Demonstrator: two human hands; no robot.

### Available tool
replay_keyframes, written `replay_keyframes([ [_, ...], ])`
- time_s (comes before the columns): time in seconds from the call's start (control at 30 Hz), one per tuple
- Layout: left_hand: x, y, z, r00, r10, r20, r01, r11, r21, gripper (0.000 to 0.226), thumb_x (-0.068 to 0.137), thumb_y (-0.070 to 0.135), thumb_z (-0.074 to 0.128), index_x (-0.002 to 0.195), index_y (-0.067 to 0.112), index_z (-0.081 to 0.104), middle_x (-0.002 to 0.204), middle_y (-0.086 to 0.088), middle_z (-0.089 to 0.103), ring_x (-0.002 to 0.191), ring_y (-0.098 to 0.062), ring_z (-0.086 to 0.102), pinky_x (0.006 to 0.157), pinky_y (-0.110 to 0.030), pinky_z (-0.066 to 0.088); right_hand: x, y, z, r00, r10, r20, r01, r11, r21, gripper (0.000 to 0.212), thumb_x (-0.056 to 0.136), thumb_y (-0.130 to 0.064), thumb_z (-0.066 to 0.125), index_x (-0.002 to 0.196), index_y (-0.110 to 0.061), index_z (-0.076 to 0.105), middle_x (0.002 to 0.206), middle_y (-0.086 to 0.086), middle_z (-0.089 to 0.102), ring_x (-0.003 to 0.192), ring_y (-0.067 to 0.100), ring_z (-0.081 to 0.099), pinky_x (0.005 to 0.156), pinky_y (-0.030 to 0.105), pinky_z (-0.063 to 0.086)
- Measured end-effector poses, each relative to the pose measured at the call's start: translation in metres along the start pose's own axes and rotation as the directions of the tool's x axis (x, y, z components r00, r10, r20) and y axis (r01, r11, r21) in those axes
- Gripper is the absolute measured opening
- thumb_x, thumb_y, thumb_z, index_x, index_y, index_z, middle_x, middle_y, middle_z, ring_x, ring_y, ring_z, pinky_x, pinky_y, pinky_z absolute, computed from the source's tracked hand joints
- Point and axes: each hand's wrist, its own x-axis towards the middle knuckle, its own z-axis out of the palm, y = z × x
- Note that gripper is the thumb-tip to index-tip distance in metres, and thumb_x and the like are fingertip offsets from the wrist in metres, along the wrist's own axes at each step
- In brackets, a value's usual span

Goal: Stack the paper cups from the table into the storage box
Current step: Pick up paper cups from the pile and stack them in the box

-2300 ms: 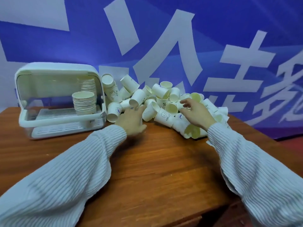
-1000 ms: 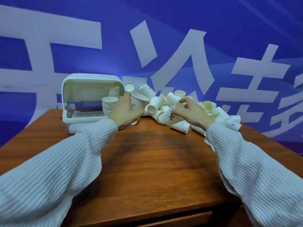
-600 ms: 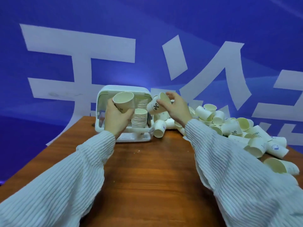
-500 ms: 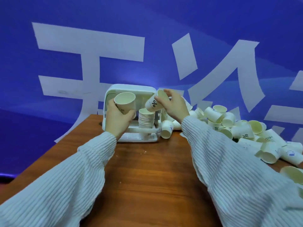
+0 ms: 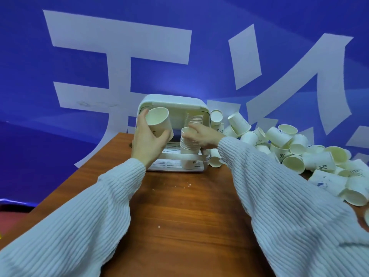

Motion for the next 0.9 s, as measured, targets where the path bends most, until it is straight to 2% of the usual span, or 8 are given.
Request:
replay_keyframes([
  [0.07, 0.008, 0.006, 0.006, 1.000, 0.007, 0.003, -0.007, 1.000, 0.023, 0.084, 0.079, 0.038, 0.075, 0.149, 0.031, 0.028, 0.139, 0.001, 0.050, 0.120, -0.024, 0.054, 0.102, -0.049, 0.050, -0.006, 0.004, -0.002, 1.000, -0.005, -0.014, 0.005, 0.998, 0.060, 0.091, 0.096, -0.055, 0.064, 0.165, -0.018, 0.017, 0.170, 0.003, 0.026, 0.153, 0.022, 0.031, 0.122, 0.033, 0.025],
  [0.13, 0.018, 0.015, 0.014, 1.000, 0.016, 0.001, -0.016, 1.000, 0.022, 0.085, 0.078, 0.037, 0.076, 0.149, 0.027, 0.031, 0.141, 0.001, 0.049, 0.125, -0.023, 0.051, 0.106, -0.051, 0.046, -0.013, 0.011, 0.000, 0.996, 0.013, -0.089, 0.005, 0.982, 0.191, 0.100, 0.091, -0.058, 0.069, 0.166, -0.023, 0.011, 0.170, 0.001, 0.023, 0.154, 0.021, 0.030, 0.124, 0.035, 0.025],
  [0.23, 0.033, 0.027, 0.029, 0.999, 0.039, 0.037, -0.039, 0.999, 0.014, 0.088, 0.080, 0.034, 0.079, 0.152, 0.023, 0.029, 0.144, -0.004, 0.049, 0.127, -0.024, 0.051, 0.107, -0.049, 0.046, -0.026, 0.022, 0.004, 0.973, 0.048, -0.225, 0.023, 0.952, 0.304, 0.091, 0.092, -0.061, 0.064, 0.164, -0.027, 0.020, 0.163, -0.003, 0.039, 0.146, 0.017, 0.041, 0.119, 0.039, 0.035],
  [0.33, 0.042, 0.038, 0.046, 0.992, 0.065, 0.105, -0.067, 0.998, 0.016, 0.090, 0.081, 0.031, 0.080, 0.154, 0.019, 0.029, 0.144, -0.007, 0.051, 0.125, -0.026, 0.053, 0.106, -0.044, 0.047, -0.041, 0.031, 0.005, 0.955, 0.072, -0.287, 0.027, 0.944, 0.328, 0.075, 0.097, -0.057, 0.060, 0.160, -0.028, 0.031, 0.134, -0.012, 0.052, 0.124, 0.007, 0.050, 0.105, 0.030, 0.039],
  [0.5, 0.038, 0.039, 0.075, 0.938, 0.089, 0.336, -0.162, 0.967, 0.197, 0.082, 0.084, 0.028, 0.075, 0.154, 0.017, 0.033, 0.147, -0.013, 0.046, 0.137, -0.030, 0.044, 0.109, -0.032, 0.035, -0.061, 0.049, 0.004, 0.934, 0.136, -0.330, -0.002, 0.926, 0.377, 0.063, 0.098, -0.057, 0.058, 0.154, -0.033, 0.039, 0.123, -0.009, 0.066, 0.121, 0.011, 0.060, 0.105, 0.035, 0.045],
  [0.63, 0.029, 0.028, 0.087, 0.915, -0.038, 0.403, -0.214, 0.800, 0.561, 0.074, 0.094, 0.072, 0.039, 0.150, 0.023, 0.044, 0.158, -0.005, 0.038, 0.147, -0.031, 0.029, 0.117, -0.051, 0.026, -0.078, 0.061, -0.002, 0.927, 0.152, -0.343, -0.015, 0.928, 0.373, 0.064, 0.099, -0.058, 0.055, 0.156, -0.033, 0.037, 0.115, -0.015, 0.063, 0.118, 0.010, 0.059, 0.099, 0.031, 0.042],
  [0.73, 0.023, 0.018, 0.088, 0.904, -0.058, 0.423, -0.224, 0.779, 0.586, 0.068, 0.102, 0.064, 0.021, 0.157, 0.027, 0.034, 0.168, 0.002, 0.023, 0.155, -0.027, 0.012, 0.123, -0.056, 0.010, -0.086, 0.072, -0.003, 0.920, 0.178, -0.349, -0.048, 0.935, 0.351, 0.067, 0.096, -0.067, 0.050, 0.154, -0.037, 0.036, 0.119, -0.014, 0.063, 0.124, 0.014, 0.058, 0.109, 0.042, 0.044],
  [0.9, 0.024, 0.032, 0.089, 0.893, -0.043, 0.447, -0.302, 0.679, 0.669, 0.064, 0.102, 0.059, 0.025, 0.154, 0.024, 0.038, 0.171, -0.002, 0.012, 0.156, -0.030, 0.005, 0.123, -0.054, 0.007, -0.113, 0.084, -0.016, 0.911, 0.209, -0.356, -0.060, 0.921, 0.385, 0.061, 0.101, -0.056, 0.052, 0.155, -0.031, 0.038, 0.121, -0.007, 0.064, 0.119, 0.013, 0.057, 0.102, 0.033, 0.042],
])
